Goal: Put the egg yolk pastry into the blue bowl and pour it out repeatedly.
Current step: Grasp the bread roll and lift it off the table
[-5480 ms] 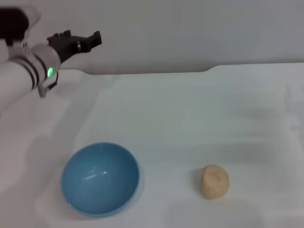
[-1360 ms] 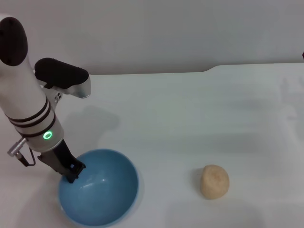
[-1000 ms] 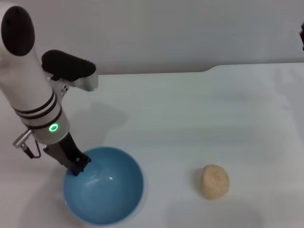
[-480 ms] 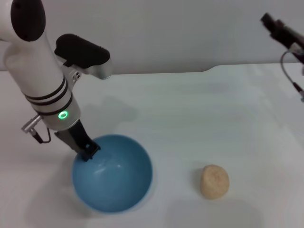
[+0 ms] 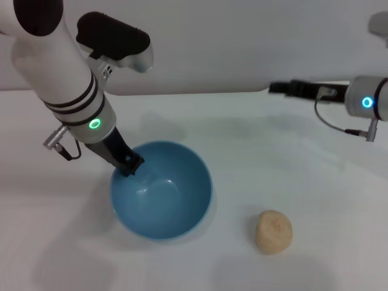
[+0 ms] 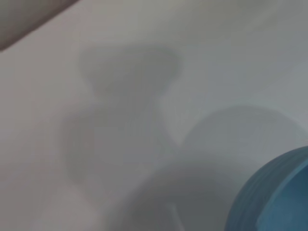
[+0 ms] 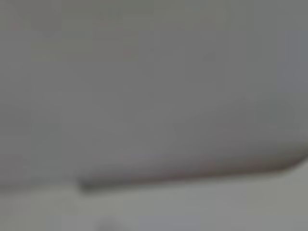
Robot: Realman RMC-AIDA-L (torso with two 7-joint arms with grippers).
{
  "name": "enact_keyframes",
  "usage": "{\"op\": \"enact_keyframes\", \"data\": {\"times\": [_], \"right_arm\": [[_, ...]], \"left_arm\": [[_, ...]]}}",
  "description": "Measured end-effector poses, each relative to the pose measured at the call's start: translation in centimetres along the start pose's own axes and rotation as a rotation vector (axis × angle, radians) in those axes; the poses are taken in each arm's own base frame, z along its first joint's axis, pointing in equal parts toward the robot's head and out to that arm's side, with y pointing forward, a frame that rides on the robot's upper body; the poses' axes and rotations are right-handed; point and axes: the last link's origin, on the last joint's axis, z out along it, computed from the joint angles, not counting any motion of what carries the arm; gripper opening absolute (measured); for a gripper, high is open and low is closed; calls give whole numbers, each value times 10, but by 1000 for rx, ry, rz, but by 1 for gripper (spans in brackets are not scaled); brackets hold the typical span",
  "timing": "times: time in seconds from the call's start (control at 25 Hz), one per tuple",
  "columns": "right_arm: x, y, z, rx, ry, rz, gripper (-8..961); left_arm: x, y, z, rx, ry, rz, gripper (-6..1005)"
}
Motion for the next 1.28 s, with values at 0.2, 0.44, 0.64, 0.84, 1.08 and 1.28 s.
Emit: {"op": "enact_keyframes", "data": {"times": [0.2,0.44,0.64,0.84,1.08,1.28], "right_arm": [[8,20,-4,-28,307,-98,420],[20,33,-16,-63,521,-178,419],[26,43,-32,-73,706,-229,419],[28,46,-36,-13,799,-238,419],[39,56,-23,-11,749,-244,418],[53,66,-14,-13,770,-280,418]], "left_arm": [[2,1,-7,20,44,17,-1],[-2,0,-7,28,53,21,-1],[-6,-2,-4,26,47,12,-2],[-8,-4,-4,29,61,14,-1],[-7,0,-6,39,79,39,-1],[-6,3,-8,43,92,56,-1]]}}
